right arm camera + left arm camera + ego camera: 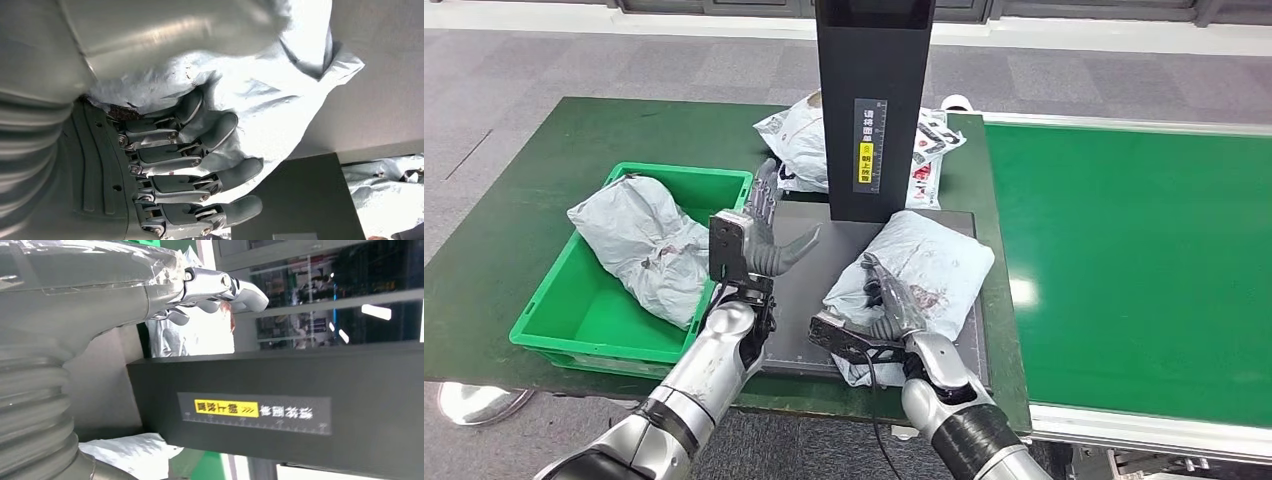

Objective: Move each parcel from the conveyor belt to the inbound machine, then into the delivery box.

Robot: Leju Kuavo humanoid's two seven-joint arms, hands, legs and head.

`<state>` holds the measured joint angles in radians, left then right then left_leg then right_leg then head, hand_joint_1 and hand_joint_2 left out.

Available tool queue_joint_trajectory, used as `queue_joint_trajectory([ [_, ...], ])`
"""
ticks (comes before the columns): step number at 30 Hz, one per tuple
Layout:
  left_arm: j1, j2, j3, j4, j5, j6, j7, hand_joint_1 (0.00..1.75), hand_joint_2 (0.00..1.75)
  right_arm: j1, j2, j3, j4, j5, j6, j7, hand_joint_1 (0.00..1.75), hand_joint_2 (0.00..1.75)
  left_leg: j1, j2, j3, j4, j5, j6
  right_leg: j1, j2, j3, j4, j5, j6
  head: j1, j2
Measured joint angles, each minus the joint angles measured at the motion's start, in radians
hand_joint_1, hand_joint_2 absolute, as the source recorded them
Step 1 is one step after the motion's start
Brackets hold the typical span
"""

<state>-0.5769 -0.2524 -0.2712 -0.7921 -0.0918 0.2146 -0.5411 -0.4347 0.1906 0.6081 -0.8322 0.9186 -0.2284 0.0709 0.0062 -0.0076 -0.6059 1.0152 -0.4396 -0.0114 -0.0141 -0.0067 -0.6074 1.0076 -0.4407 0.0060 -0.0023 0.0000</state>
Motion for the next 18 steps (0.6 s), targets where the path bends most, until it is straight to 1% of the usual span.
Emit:
queue_joint_trajectory([
  [2,0.008,0.003,0.000,-0.016,0.015,0.001,-0.002,0.00,1.75,-0.001,-0.002,-0.001,0.007,-0.029,-0.012,-0.023,0.00,1.75,0.000,0.000,0.000,0.000,0.000,0.000,0.000,0.000,0.000,0.000,0.000,0.000,0.000,0.000],
  [4,0.017,0.007,0.000,-0.031,0.033,0.000,-0.003,0.00,1.75,0.002,-0.005,-0.010,0.009,-0.083,-0.049,-0.081,0.00,1.75,0.000,0.000,0.000,0.000,0.000,0.000,0.000,0.000,0.000,0.000,0.000,0.000,0.000,0.000],
  [8,0.033,0.013,0.000,-0.049,0.070,-0.024,0.000,0.00,1.75,0.028,-0.010,-0.052,-0.035,-0.244,-0.169,-0.293,0.00,1.75,0.000,0.000,0.000,0.000,0.000,0.000,0.000,0.000,-0.001,0.000,0.000,0.000,0.000,0.000],
  [11,0.037,0.013,-0.002,-0.047,0.075,-0.072,0.014,0.00,1.75,0.051,-0.014,-0.092,-0.084,-0.389,-0.246,-0.455,0.00,1.75,0.000,0.000,0.000,0.000,0.000,0.000,0.000,0.000,-0.001,0.000,0.000,0.000,0.000,0.000],
  [14,0.037,0.009,-0.030,-0.018,0.007,-0.105,0.041,0.00,1.75,0.071,-0.018,-0.148,-0.130,-0.563,-0.350,-0.618,0.00,1.75,0.000,0.000,0.000,0.000,0.000,0.000,0.000,0.001,-0.001,0.000,0.000,0.000,0.000,0.000],
  [16,0.037,-0.002,-0.071,0.023,-0.065,-0.098,0.057,0.00,1.75,0.076,-0.026,-0.194,-0.154,-0.678,-0.399,-0.695,0.00,1.75,-0.001,0.000,0.000,0.000,0.000,0.000,-0.001,0.001,-0.001,-0.001,0.000,0.000,0.000,0.000],
  [18,0.037,-0.013,-0.108,0.062,-0.111,-0.083,0.066,0.00,1.75,0.077,-0.035,-0.231,-0.166,-0.747,-0.415,-0.731,0.00,1.75,-0.002,0.001,0.000,0.000,-0.001,0.001,-0.001,0.001,-0.001,-0.001,0.000,0.001,0.000,0.000],
])
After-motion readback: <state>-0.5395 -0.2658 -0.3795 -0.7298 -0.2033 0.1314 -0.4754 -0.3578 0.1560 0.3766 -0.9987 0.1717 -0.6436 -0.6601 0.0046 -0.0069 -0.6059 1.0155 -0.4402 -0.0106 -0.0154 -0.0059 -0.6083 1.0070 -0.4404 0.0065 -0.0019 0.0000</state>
